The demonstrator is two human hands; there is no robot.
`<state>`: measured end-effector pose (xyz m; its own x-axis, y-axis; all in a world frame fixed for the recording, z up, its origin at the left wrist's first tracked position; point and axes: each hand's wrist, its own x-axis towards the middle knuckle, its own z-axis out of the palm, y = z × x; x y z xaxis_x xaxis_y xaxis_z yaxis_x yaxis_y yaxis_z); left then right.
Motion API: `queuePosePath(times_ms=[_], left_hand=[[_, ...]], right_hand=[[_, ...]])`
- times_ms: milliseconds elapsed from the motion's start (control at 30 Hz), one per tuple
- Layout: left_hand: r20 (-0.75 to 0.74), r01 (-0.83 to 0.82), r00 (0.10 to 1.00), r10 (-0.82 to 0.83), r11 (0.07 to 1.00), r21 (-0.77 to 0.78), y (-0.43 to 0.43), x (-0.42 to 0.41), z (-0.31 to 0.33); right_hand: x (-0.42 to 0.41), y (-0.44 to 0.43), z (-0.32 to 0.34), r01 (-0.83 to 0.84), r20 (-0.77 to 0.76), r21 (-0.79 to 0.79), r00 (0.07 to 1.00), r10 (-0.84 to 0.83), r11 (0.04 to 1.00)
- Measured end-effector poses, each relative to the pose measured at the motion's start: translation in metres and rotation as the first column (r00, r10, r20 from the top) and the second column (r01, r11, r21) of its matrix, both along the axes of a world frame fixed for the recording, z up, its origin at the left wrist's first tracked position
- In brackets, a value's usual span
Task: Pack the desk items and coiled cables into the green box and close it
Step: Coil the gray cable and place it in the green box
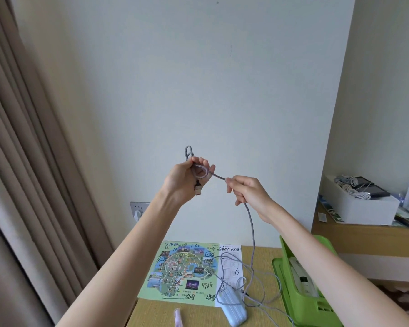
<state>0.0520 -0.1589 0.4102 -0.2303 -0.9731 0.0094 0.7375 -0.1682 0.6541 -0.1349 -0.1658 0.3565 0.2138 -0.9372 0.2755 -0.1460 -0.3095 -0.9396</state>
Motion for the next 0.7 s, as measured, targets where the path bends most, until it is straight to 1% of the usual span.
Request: queuePosePath(times_ms=[33,100,167,200,233,300,367,433,533,600,700], left_hand=[[0.004,-0.009,1.000,0.009,1.000,0.007,0.000,0.001,0.000],[0.058,-0.050,0.997,0.050,0.999,-0.005,-0.002,0.002,-0.001],[0.136,-0.108,0.985,0.109,0.994,-0.015,-0.006,0.001,-0.003],[0.201,-0.151,0.967,0.154,0.988,-0.032,-0.009,0.001,-0.005],[0.286,-0.201,0.935,0.210,0.978,-0.060,-0.012,0.002,-0.006],[0.460,-0.283,0.831,0.314,0.949,-0.136,-0.019,0.006,-0.011],[0.602,-0.297,0.705,0.374,0.927,-0.229,-0.024,0.012,-0.016],[0.702,-0.240,0.590,0.400,0.916,-0.321,-0.025,0.017,-0.022],[0.797,-0.107,0.421,0.433,0.896,-0.431,-0.021,0.014,-0.030],[0.844,-0.004,0.328,0.424,0.894,-0.448,-0.018,0.008,-0.034],[0.914,0.208,0.211,0.346,0.898,-0.388,-0.014,-0.005,-0.038]], right_hand=[[0.001,0.000,0.000,0.012,-0.004,-0.017,1.000,-0.012,1.000],[0.003,0.000,0.000,-0.002,-0.046,-0.039,0.999,0.000,0.999],[0.004,0.001,0.000,-0.050,-0.130,-0.020,0.990,0.047,0.999],[0.003,0.002,0.000,-0.065,-0.174,-0.001,0.983,0.064,0.998],[0.002,0.002,0.000,-0.068,-0.208,0.016,0.976,0.070,0.998],[-0.004,0.001,0.001,-0.044,-0.224,0.041,0.973,0.052,0.998],[-0.011,-0.001,0.004,-0.014,-0.201,0.047,0.979,0.023,0.999],[-0.017,-0.003,0.009,-0.003,-0.179,0.033,0.984,0.009,0.999],[-0.020,-0.005,0.018,0.001,-0.152,-0.001,0.988,-0.001,1.000],[-0.020,-0.006,0.025,0.007,-0.148,-0.035,0.989,-0.012,0.999],[-0.014,-0.007,0.032,0.006,-0.148,-0.106,0.989,-0.022,0.994]])
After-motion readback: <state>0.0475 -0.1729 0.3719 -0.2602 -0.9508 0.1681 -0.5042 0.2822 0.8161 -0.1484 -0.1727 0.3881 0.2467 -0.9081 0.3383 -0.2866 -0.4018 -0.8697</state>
